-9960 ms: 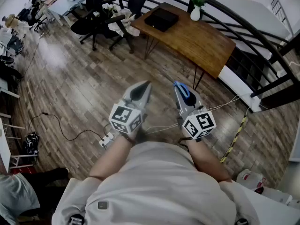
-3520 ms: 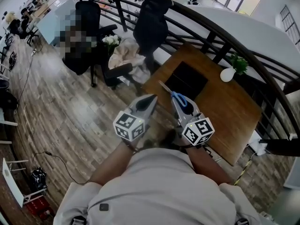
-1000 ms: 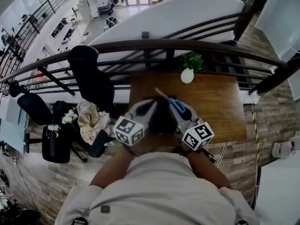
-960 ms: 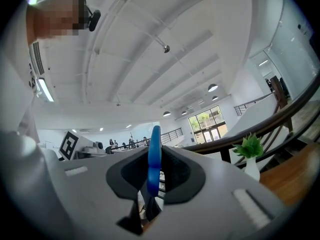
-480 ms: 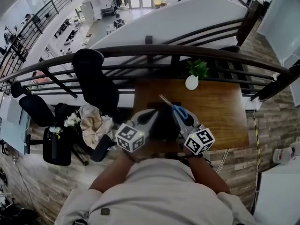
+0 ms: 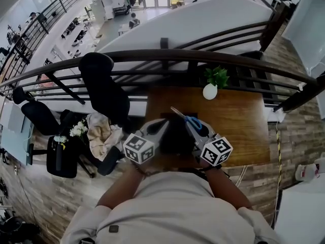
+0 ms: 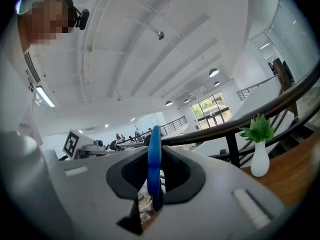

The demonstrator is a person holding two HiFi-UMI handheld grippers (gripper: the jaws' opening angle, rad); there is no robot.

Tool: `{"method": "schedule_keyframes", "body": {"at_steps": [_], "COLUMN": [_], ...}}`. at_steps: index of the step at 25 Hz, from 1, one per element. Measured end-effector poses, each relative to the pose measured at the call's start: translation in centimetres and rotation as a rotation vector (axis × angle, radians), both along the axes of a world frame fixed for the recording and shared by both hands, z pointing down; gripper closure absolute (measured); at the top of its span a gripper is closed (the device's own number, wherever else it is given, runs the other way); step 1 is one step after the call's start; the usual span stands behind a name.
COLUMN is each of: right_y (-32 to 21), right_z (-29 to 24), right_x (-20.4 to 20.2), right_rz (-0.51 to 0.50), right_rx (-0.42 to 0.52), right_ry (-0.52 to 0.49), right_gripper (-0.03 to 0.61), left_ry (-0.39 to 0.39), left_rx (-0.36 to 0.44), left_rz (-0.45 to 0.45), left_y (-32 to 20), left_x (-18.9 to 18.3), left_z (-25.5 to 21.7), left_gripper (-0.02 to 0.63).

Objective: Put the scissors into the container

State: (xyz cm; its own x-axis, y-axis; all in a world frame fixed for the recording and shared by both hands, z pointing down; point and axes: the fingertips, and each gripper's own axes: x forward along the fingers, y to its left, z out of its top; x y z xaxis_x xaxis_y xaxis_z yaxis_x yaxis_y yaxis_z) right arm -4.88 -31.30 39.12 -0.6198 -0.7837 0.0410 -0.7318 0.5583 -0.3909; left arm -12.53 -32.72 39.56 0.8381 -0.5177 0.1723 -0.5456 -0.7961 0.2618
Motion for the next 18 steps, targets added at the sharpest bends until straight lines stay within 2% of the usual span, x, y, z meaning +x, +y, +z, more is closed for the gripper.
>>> {"method": "schedule_keyframes", "body": {"at_steps": [5,18], "right_y": [-0.7,-3.1], "right_z": [2.0,6.8], "right_x": [0.2,1.9], "right_rz": [-0.042,-0.064], "right_rx": [-0.054,-0.168], "right_ry": [0.005,-0.003], "right_gripper": [0.522,0.522], "left_ry": [-0.006,-0.063], "left_rx": [-0.029,-0.138], "left_rz": [-0.021,-0.048], "left_y": [-1.0,-3.3], "left_x": [0.1,1.0], "left_z": [1.7,7.8], "left_gripper": [0.611,0.611]}}
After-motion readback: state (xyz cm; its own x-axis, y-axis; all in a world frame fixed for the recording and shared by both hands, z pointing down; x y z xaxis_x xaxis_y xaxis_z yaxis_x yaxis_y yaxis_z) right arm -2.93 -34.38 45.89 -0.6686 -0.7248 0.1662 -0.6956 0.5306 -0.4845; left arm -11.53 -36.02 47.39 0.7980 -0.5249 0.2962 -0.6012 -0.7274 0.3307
